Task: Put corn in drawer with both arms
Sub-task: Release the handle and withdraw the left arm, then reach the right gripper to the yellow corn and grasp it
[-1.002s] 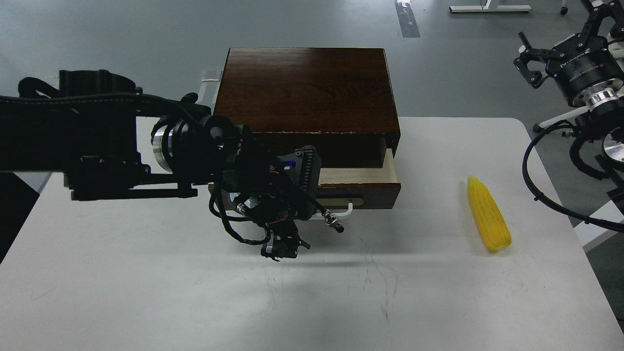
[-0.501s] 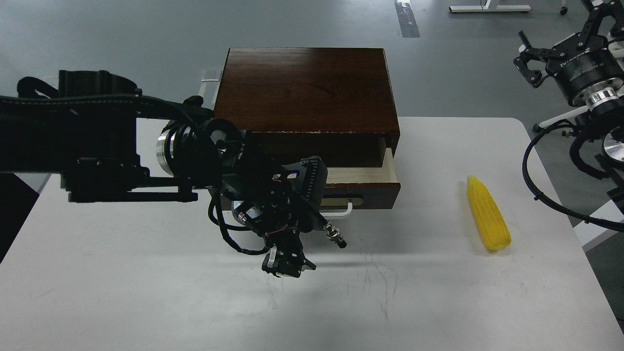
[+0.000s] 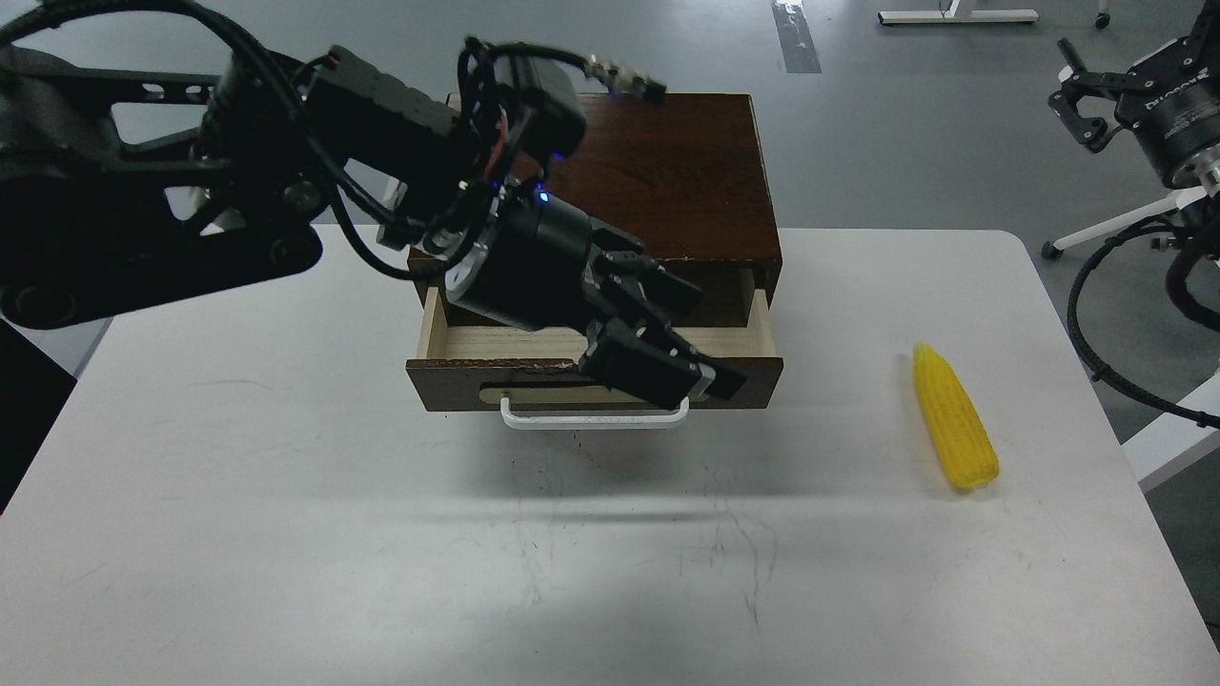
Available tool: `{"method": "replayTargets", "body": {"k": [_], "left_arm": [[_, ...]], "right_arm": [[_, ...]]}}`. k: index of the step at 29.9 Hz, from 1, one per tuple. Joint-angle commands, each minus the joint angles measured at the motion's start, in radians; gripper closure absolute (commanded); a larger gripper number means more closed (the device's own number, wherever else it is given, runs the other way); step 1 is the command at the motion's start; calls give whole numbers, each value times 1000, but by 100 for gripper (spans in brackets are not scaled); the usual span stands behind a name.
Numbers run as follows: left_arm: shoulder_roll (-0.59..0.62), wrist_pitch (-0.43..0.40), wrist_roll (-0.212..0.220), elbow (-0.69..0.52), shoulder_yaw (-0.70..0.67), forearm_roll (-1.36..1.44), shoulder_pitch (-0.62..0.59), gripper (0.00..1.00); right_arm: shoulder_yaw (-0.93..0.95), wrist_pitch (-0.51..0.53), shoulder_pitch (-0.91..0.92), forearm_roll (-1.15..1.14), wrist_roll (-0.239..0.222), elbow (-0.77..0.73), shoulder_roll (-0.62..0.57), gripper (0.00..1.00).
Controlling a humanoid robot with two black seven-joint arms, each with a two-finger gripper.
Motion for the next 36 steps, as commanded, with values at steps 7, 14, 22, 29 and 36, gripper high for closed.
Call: {"method": "replayTargets", "body": {"k": [7, 14, 22, 29, 36], "left_arm": [[44, 0, 6, 254, -287, -834, 207, 2], [-56, 0, 6, 670, -455, -1104, 357, 2], [-57, 0, 0, 712, -555, -1336, 497, 2], [-39, 0, -2, 714, -621, -1358, 569, 2], [-13, 0, -2, 714, -638, -1359, 575, 2]], "right_arm": [[-206, 0, 148, -178, -10, 97, -150, 0], [-405, 0, 308, -442, -29, 224, -279, 0], [-616, 0, 426, -1014, -138, 399, -304, 0], [-759, 0, 460, -1306, -145, 438, -264, 0], [-987, 0, 500, -1341, -143, 441, -219, 0]]}}
